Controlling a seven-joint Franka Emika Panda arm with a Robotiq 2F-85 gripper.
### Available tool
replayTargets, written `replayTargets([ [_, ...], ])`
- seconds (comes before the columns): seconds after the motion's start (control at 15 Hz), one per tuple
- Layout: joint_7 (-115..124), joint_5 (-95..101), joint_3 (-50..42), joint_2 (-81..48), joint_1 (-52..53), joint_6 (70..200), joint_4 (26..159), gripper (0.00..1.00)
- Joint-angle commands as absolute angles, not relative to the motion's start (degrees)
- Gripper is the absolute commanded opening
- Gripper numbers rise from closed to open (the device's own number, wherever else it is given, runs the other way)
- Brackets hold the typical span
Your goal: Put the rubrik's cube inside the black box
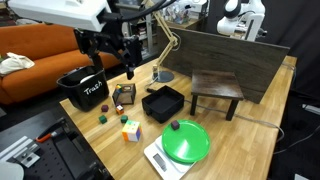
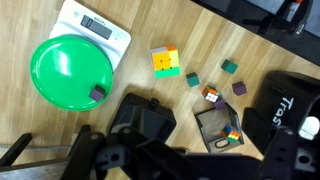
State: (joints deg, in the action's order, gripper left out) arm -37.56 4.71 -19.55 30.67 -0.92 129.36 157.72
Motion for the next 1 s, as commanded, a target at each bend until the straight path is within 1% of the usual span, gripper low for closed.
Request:
replayTargets([
  [0.0, -34.2, 8.2, -15.2, 22.4, -2.7, 132.4, 155.5, 1.00],
  [0.13, -33.3, 9.6, -14.0, 18.5, -2.1, 133.7, 155.1, 1.00],
  [0.2, -34.5, 7.6, -14.7, 22.4, -2.0, 132.7, 157.0, 1.00],
  [0.33, -34.3, 7.6, -14.2, 20.6, -2.0, 133.0, 156.8, 1.00],
  [0.73, -34.3, 7.6, -14.3, 22.0, -2.1, 132.9, 156.8, 1.00],
  [0.93, -32.5, 8.8, -13.6, 19.3, -2.4, 134.4, 156.3, 1.00],
])
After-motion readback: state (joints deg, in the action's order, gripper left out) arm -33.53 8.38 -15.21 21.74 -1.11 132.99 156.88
